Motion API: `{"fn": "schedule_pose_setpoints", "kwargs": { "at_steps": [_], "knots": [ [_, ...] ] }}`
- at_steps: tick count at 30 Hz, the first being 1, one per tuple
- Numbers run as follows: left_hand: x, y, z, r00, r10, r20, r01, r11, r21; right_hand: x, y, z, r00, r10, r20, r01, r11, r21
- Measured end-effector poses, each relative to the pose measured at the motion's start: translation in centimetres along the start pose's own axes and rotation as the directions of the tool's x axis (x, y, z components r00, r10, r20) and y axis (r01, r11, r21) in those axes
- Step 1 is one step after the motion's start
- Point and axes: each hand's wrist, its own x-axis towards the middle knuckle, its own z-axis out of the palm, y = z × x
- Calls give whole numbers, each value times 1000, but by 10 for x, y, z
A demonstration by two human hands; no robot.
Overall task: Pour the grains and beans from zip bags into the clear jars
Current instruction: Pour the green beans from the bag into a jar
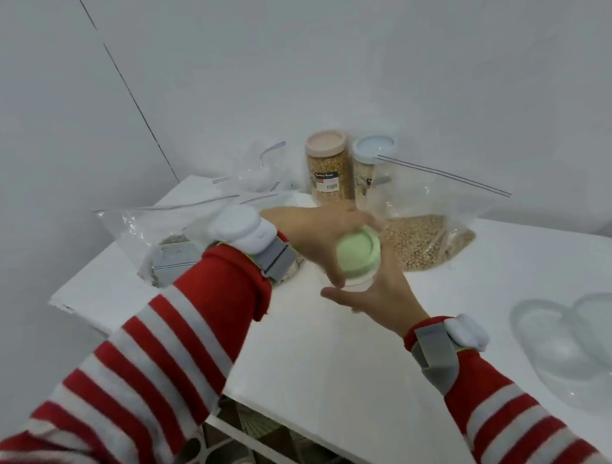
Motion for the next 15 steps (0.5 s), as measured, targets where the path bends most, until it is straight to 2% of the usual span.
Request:
{"fn": "schedule_pose_setpoints", "kwargs": {
  "at_steps": [2,4,5,7,9,11,12,13,15],
  "knots": [
    [4,3,0,995,-78,-61,77,997,-14,-3,0,0,999,-15,29,14,1000,11],
    [-2,0,-6,967,-237,-96,208,946,-247,-3,3,0,1000,13,14,-14,999,36],
    [-6,-7,-6,949,-297,-107,227,878,-421,-3,4,0,999,34,0,-34,998,48],
    [-16,-26,4,910,-381,-166,145,665,-733,0,8,-2,998,62,-21,-61,995,75],
    [-18,-50,40,808,-519,-279,57,541,-839,3,12,-4,998,60,-26,-57,995,79],
    [-10,-69,96,642,-676,-362,107,547,-831,7,16,-5,999,53,-11,-52,996,73],
    [-5,-75,124,603,-703,-377,132,554,-822,8,19,-4,998,62,-10,-61,995,77],
    [0,-79,150,611,-698,-374,146,563,-814,7,17,-2,998,63,-31,-61,996,72],
    [8,-86,189,669,-634,-388,179,644,-743,5,8,8,983,31,-184,-31,1000,4]
  ]
}}
